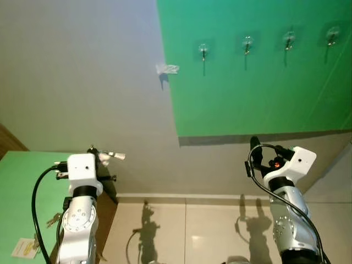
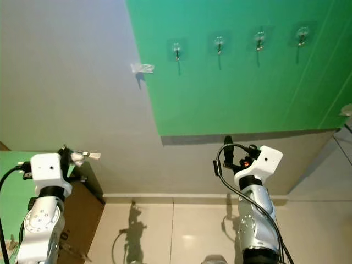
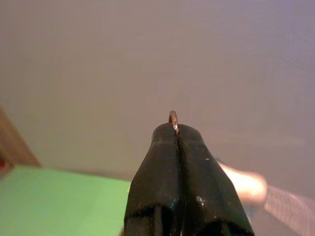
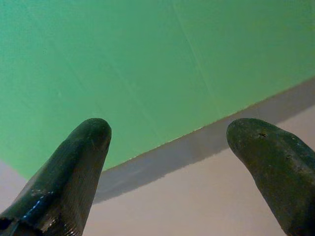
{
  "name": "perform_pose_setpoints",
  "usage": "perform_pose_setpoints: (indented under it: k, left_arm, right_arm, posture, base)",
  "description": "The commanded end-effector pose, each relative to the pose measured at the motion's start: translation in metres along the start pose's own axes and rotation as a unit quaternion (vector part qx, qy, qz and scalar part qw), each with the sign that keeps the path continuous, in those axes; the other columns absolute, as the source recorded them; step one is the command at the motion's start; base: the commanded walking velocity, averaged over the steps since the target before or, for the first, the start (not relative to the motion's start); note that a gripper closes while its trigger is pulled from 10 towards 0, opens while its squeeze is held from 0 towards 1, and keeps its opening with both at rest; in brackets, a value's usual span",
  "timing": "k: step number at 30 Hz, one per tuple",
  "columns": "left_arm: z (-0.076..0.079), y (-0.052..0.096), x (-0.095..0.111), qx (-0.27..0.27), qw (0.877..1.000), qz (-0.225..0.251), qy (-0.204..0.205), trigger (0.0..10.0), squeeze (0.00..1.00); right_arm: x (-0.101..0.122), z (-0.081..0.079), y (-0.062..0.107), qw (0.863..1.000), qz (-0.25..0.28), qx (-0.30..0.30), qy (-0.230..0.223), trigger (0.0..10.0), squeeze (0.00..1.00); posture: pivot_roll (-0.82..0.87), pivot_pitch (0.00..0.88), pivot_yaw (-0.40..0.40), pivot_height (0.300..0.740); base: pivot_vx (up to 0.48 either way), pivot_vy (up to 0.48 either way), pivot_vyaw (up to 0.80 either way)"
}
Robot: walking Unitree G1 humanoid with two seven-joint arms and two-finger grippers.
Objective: Hang keys on a hook
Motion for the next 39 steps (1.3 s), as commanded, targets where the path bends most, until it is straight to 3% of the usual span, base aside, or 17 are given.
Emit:
perform_pose_setpoints:
  k: [1,2,4,9,10,14,19,23,27,39]
  left_arm:
    - [-0.008,0.000,-0.007,0.025,0.999,-0.016,0.029,0.0,0.00]
    - [0.002,0.001,-0.011,0.007,0.998,-0.024,0.058,0.0,0.00]
    - [0.015,0.002,-0.011,-0.022,0.997,-0.027,0.071,0.0,0.00]
    - [0.057,0.004,-0.003,-0.125,0.990,-0.019,0.063,0.0,0.00]
    - [0.057,0.004,-0.003,-0.125,0.990,-0.019,0.063,0.0,0.00]
    - [0.080,0.013,-0.001,-0.210,0.975,-0.027,0.065,0.0,0.00]
    - [0.081,0.026,-0.006,-0.236,0.968,-0.040,0.077,0.0,0.00]
    - [0.085,0.024,-0.003,-0.229,0.969,-0.031,0.083,0.0,0.00]
    - [0.085,0.022,0.000,-0.236,0.970,-0.020,0.050,0.0,0.00]
    - [0.094,0.010,0.003,-0.256,0.966,-0.019,0.041,0.0,0.00]
  right_arm:
    - [-0.001,-0.013,-0.001,0.999,0.004,0.031,0.023,10.0,0.00]
    - [0.000,-0.020,-0.002,0.997,0.006,0.051,0.056,10.0,0.00]
    - [0.001,-0.026,-0.003,0.994,0.005,0.065,0.083,10.0,0.00]
    - [0.001,-0.036,-0.010,0.991,0.000,0.090,0.101,10.0,0.00]
    - [0.001,-0.036,-0.010,0.991,0.000,0.090,0.101,10.0,0.00]
    - [0.000,-0.049,-0.011,0.988,0.001,0.117,0.103,10.0,0.00]
    - [-0.011,-0.052,0.001,0.986,-0.022,0.119,0.111,10.0,0.00]
    - [-0.020,-0.058,0.003,0.984,-0.038,0.128,0.115,10.0,0.00]
    - [-0.017,-0.060,-0.001,0.985,-0.034,0.126,0.110,10.0,0.00]
    - [-0.014,-0.060,-0.003,0.985,-0.028,0.123,0.115,10.0,0.00]
  posture:
    - [-0.26,0.000,0.149,0.740]
    - [-0.26,0.000,0.147,0.740]
    - [-0.26,0.000,0.148,0.740]
    - [-0.26,0.000,0.147,0.740]
    - [-0.26,0.000,0.147,0.740]
    - [-0.25,0.000,0.139,0.740]
    - [-0.24,0.000,0.125,0.740]
    - [-0.24,0.000,0.119,0.740]
    - [-0.24,0.000,0.126,0.740]
    - [-0.27,0.000,0.149,0.740]
  base:
    - [0.000,0.000,0.00]
    - [0.000,0.000,0.00]
    - [0.000,0.000,0.00]
    - [0.000,0.000,0.00]
    - [0.000,0.000,0.00]
    - [0.000,0.000,0.00]
    - [0.000,0.000,0.00]
    - [0.000,0.000,0.00]
    - [0.000,-0.062,0.00]
    - [0.000,-0.461,0.00]
Point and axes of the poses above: a point about 5 cm out from each wrist's last joint towards the gripper, its own y axis pointing back from the gripper into the wrist, its own x axis along the axis of the wrist's last joint, z = x × y, the point moved 6 cm from there along -y, pointing out of the wrist towards the gripper, and after that the axes turned 5 degrees about y, right-handed, at the moved point
